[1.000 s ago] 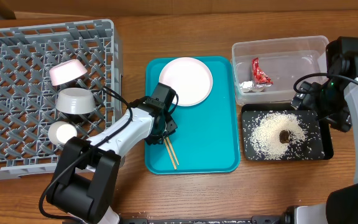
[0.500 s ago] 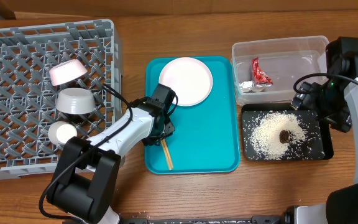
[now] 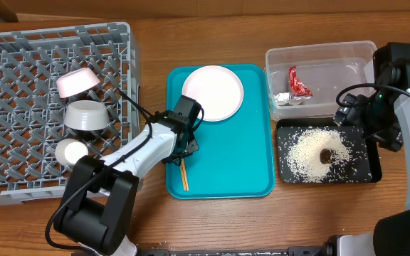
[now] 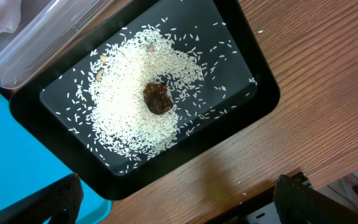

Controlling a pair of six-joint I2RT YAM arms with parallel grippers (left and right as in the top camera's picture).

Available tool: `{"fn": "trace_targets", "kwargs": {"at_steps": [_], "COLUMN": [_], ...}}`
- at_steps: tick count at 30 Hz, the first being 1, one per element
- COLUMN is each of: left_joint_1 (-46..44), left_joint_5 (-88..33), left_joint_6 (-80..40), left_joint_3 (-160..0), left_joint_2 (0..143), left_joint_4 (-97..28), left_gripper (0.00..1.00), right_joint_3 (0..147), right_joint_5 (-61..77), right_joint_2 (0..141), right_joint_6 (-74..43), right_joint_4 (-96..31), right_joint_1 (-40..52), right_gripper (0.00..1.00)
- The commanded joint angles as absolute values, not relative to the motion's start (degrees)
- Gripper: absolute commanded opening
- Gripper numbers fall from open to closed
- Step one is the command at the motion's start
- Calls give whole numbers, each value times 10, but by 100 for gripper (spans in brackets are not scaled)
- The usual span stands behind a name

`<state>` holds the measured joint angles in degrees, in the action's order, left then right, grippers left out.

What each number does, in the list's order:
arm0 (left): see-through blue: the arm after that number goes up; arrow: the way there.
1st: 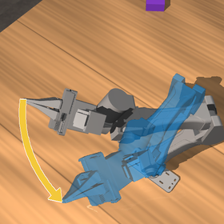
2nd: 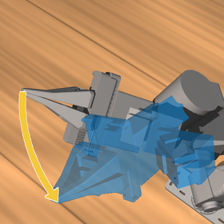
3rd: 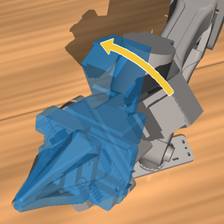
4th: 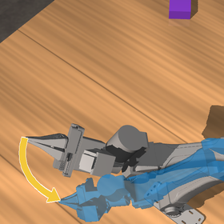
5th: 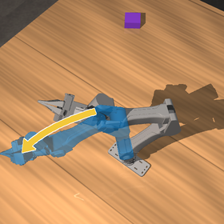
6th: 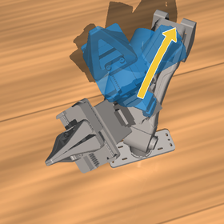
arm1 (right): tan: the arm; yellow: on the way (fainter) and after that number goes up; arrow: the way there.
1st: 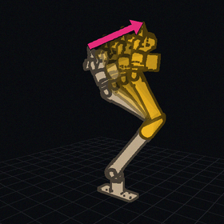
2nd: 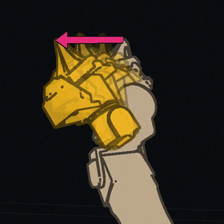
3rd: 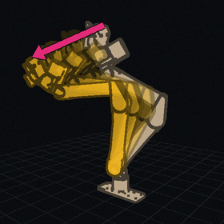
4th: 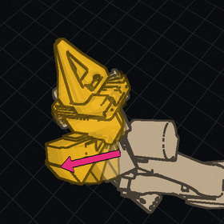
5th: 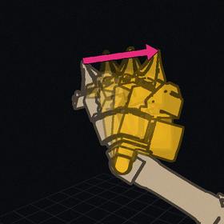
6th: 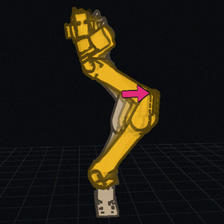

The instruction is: Sort waste into correct bins and load items into the dishwasher

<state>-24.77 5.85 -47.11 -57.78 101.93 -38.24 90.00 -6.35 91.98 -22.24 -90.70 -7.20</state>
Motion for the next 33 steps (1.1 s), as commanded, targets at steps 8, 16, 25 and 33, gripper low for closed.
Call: {"fn": "trace_targets", "kwargs": {"at_steps": [8, 16, 25, 33], "left_joint_1": [-248, -248, -248, -248], "left_joint_5": [79, 79, 79, 79], "left_joint_6": [-462, -412, -388, -409], "left_joint_3": [-597, -718, -758, -711], "left_joint_2": [1052, 1052, 1052, 1053], "left_joint_4": [-437, -537, -563, -543], "left_gripper": [17, 16, 20, 29], "right_joint_3": [908, 908, 908, 908], "right_joint_5": [-63, -63, -64, -63], "right_joint_2": [908, 908, 908, 908], "right_joint_6": [-223, -223, -223, -223], "right_joint_4": [-906, -907, -906, -906], "right_joint_1": [-75, -75, -75, -75], "right_gripper": [100, 100, 100, 100]}}
